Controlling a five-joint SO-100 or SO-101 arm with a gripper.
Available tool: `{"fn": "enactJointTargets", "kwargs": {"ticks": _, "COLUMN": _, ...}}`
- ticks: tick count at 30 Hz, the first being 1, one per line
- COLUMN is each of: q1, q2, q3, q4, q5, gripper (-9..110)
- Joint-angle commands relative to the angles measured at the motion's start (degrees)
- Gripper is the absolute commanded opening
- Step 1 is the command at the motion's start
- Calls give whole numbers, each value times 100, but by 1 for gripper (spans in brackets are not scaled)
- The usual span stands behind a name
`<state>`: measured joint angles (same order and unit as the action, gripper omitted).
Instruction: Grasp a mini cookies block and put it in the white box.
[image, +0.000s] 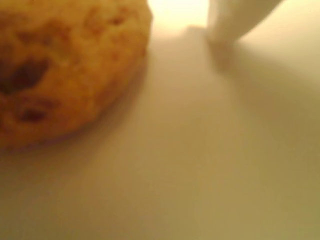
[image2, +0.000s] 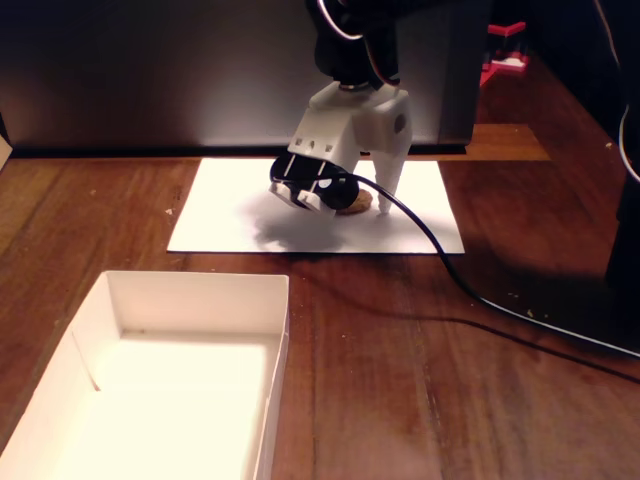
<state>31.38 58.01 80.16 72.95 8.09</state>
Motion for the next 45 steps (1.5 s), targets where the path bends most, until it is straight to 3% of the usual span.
{"fn": "enactJointTargets", "kwargs": {"ticks": 1, "q1": -35, "q2": 185, "q3": -650, "q4": -44, "q5": 18, "gripper": 40}}
{"fn": "enactJointTargets", "kwargs": {"ticks": 45, "q1": -53, "q2": -9, "q3": -800, "q4": -88, "q5": 44, "gripper": 37}}
